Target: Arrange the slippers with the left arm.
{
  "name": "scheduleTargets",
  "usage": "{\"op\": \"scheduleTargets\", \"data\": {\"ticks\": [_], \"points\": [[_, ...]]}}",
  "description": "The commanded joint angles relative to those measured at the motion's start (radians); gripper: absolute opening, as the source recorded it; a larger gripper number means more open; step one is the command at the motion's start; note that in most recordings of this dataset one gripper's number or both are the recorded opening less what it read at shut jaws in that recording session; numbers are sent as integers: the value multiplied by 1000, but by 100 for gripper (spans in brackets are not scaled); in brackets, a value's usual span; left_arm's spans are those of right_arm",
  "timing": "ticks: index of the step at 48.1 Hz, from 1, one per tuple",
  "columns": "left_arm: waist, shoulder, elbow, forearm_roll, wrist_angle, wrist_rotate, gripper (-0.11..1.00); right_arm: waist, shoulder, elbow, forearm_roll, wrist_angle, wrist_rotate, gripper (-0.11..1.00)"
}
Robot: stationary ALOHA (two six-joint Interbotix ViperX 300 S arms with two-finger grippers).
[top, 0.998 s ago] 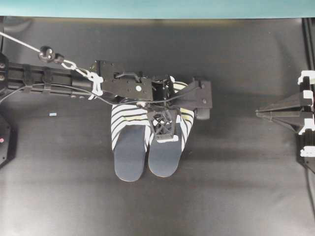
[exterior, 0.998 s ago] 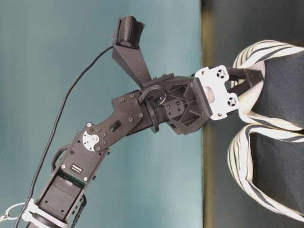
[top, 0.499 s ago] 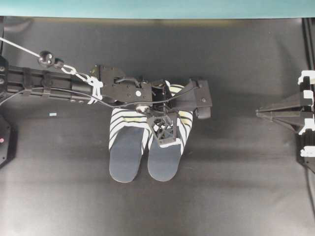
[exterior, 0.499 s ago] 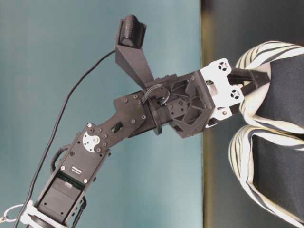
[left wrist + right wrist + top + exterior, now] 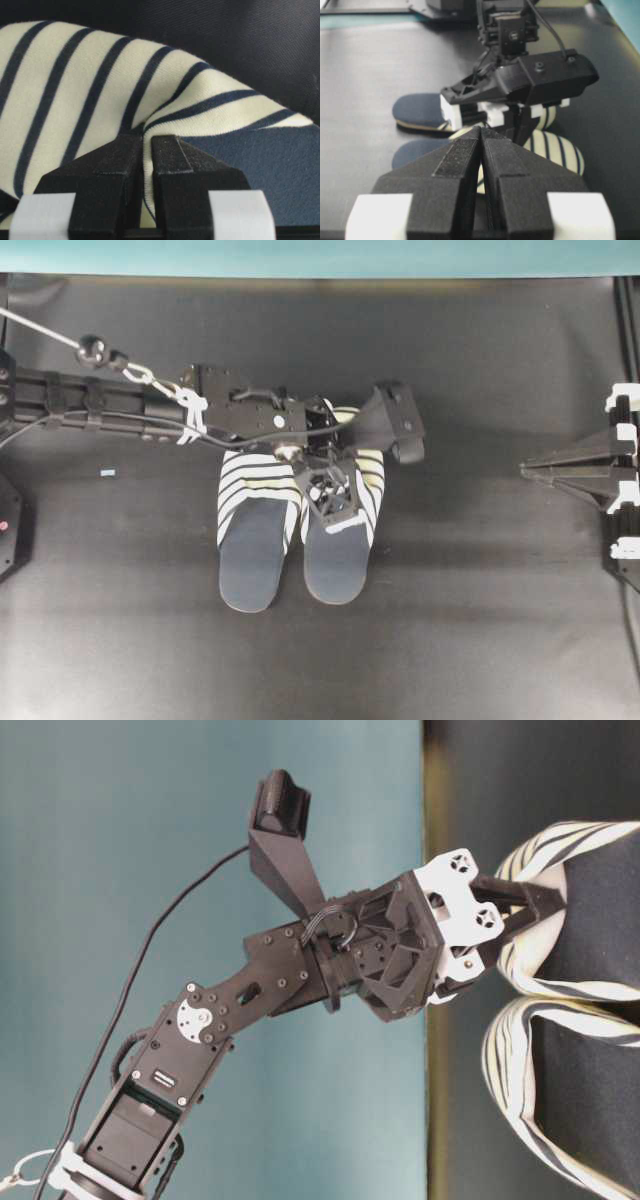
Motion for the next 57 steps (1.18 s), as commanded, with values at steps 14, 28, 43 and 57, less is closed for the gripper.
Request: {"op": "scheduleTargets", "data": {"ticks": [14,28,43,57], "points": [[-21,-23,-8,3,-32,11,1,-6,6,-3,2,-9,5,0],[-32,-35,-8,3,-17,43,15,-5,5,-3,2,-9,5,0],[-34,-112,-15,3,-23,64,88,-5,5,-3,2,-5,5,0],[-87,-313,31,3,-23,147,85,-5,3,-3,9,-5,11,0]]}}
